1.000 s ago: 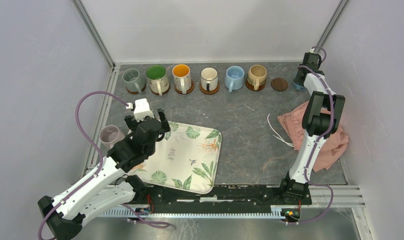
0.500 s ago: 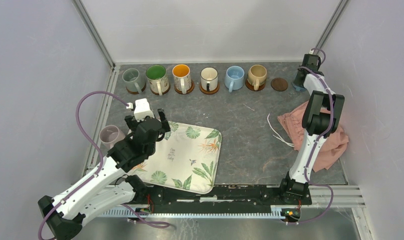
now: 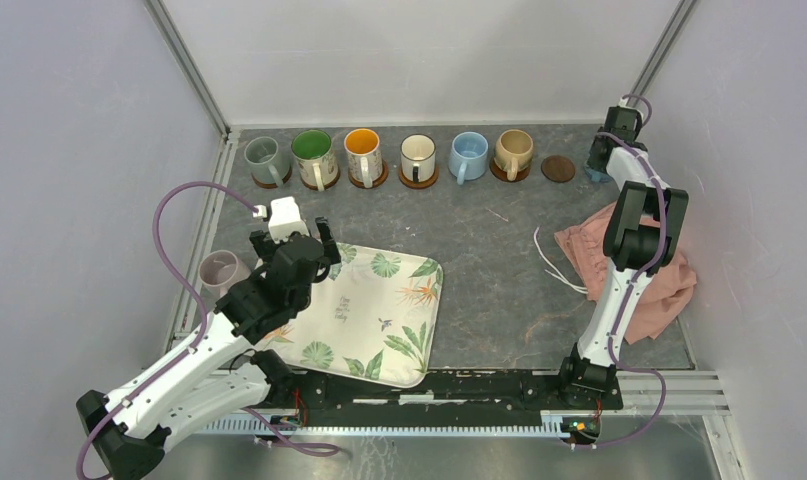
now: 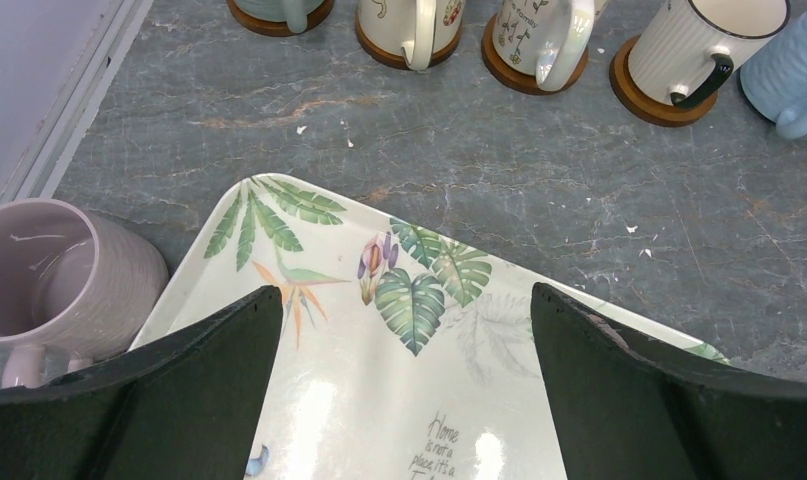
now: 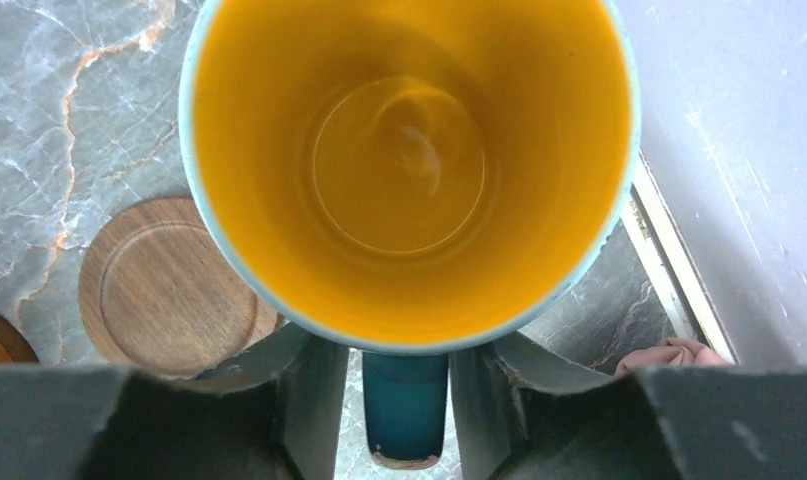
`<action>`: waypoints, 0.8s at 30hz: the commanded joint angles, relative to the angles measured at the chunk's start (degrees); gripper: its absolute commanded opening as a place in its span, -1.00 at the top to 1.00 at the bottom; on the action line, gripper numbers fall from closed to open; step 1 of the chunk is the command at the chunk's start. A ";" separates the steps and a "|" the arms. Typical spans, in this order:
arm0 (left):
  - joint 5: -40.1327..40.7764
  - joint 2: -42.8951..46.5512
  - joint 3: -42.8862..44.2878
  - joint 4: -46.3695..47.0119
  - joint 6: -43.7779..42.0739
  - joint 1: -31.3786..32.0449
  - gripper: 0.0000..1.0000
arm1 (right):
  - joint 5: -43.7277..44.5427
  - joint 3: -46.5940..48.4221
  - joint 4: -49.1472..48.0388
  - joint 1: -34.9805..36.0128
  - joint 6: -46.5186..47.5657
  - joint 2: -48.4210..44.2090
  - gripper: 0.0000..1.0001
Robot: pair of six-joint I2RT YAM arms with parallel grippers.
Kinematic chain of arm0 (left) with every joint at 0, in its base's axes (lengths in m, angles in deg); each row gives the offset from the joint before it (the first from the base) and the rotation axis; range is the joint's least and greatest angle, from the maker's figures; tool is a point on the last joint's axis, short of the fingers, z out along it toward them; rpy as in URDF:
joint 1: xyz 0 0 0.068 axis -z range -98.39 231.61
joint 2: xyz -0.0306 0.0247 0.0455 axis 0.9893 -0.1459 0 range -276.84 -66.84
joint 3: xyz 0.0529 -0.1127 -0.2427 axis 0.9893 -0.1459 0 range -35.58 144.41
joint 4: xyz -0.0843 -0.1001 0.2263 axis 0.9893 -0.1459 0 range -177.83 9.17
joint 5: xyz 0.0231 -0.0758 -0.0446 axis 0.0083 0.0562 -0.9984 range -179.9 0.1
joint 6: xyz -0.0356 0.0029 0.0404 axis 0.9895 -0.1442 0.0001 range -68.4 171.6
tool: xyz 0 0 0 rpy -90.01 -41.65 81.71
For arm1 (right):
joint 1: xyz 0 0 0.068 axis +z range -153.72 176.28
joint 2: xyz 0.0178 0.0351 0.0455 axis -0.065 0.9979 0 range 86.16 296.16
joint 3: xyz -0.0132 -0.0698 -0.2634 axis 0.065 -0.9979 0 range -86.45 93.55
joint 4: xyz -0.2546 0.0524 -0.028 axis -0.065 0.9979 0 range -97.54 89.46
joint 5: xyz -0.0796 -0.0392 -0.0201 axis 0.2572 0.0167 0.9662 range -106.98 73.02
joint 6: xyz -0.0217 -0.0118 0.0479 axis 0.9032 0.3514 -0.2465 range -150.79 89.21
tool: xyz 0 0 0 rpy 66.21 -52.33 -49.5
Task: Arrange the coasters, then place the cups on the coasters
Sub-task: Place the cup on the coaster.
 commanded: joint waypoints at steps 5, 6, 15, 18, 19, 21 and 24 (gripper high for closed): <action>0.06 0.02 0.25 2.45 -1.90 0.17 -0.99 | 1.22 1.51 -3.40 -0.20 -0.55 -4.48 -0.28; 0.01 0.02 0.24 2.43 -1.90 0.17 -0.99 | 1.23 1.34 -3.08 -0.25 -0.80 -4.87 -0.34; -0.20 0.28 0.28 2.32 -1.60 0.16 -0.99 | 0.52 -2.43 -2.18 0.06 -1.90 -10.47 -0.79; -0.20 0.28 0.37 1.76 -0.85 0.17 -0.99 | 0.50 -5.52 -2.16 0.54 -1.99 -13.51 -0.96; -0.02 0.28 0.44 1.43 -0.46 0.12 -0.99 | 0.43 -6.73 -2.30 0.73 -2.02 -15.03 -0.96; 0.40 0.34 0.54 0.50 0.71 0.09 -0.99 | 0.43 -9.64 -2.77 1.12 -2.16 -17.92 -0.96; 0.58 0.24 0.90 -1.69 3.18 0.09 -0.99 | -0.07 -14.72 -3.74 2.15 -2.64 -22.59 -0.97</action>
